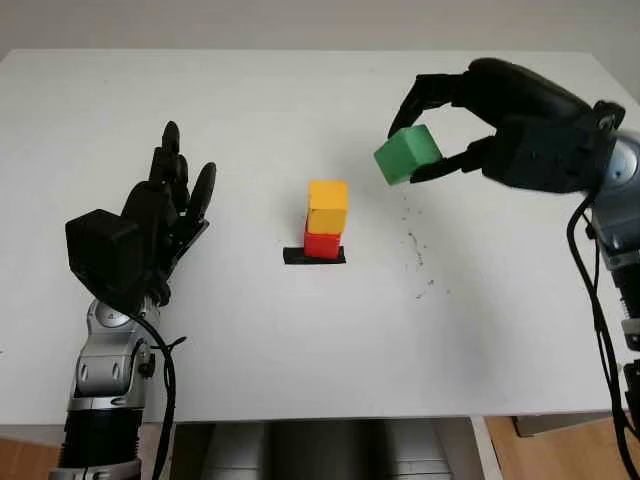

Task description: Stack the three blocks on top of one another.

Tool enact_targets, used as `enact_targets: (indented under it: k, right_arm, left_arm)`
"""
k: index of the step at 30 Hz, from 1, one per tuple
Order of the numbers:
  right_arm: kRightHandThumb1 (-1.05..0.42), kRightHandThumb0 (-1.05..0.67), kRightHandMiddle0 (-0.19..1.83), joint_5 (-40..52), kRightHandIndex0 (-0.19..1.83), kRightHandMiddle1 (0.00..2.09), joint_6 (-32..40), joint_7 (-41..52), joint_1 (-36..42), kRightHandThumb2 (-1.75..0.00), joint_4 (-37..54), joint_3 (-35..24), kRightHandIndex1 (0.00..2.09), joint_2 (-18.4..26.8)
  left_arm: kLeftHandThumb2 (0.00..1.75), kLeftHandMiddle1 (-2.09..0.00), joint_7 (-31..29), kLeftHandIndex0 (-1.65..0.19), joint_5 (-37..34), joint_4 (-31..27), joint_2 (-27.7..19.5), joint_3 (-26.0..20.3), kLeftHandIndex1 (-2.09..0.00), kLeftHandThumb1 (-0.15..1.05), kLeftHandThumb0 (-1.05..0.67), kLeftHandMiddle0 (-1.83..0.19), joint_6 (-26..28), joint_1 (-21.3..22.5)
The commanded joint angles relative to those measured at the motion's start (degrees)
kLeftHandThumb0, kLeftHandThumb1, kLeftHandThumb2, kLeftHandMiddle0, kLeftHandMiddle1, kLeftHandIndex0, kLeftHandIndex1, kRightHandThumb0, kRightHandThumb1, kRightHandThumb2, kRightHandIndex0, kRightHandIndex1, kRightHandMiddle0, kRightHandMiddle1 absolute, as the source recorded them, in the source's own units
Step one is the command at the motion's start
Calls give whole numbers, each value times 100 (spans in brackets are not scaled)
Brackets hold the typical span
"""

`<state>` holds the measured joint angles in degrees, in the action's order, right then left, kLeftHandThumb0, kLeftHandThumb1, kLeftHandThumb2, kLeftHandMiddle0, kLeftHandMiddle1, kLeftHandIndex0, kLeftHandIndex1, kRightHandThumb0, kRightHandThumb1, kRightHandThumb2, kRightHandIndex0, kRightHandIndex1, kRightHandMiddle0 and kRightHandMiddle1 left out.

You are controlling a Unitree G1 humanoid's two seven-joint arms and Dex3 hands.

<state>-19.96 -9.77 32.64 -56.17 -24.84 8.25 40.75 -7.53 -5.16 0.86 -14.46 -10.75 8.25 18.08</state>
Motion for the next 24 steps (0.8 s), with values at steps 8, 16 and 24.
enact_targets:
  k: [8, 16, 24]
  right_arm:
    - [-81, -35, 57, 22, 63, 126, 820, 1040, -1164, -5, -183, 334, 19, -233]
    - [-88, -37, 41, -372, 62, 145, 1689, 1566, -1641, -6, 77, 781, 19, -509]
    - [-92, -42, 35, -490, 58, 165, 2043, 1675, -1686, -6, 164, 937, 19, -785]
  left_arm:
    - [45, -6, -3, 14, 34, 46, -66, 14, -6, 105, -71, 16, -23, 88]
    - [46, -5, -23, 16, 16, 157, -13, 55, -5, 105, -70, 17, -68, 172]
    - [44, -5, 81, 16, 43, 91, 44, 133, -5, 105, -71, 19, 62, 181]
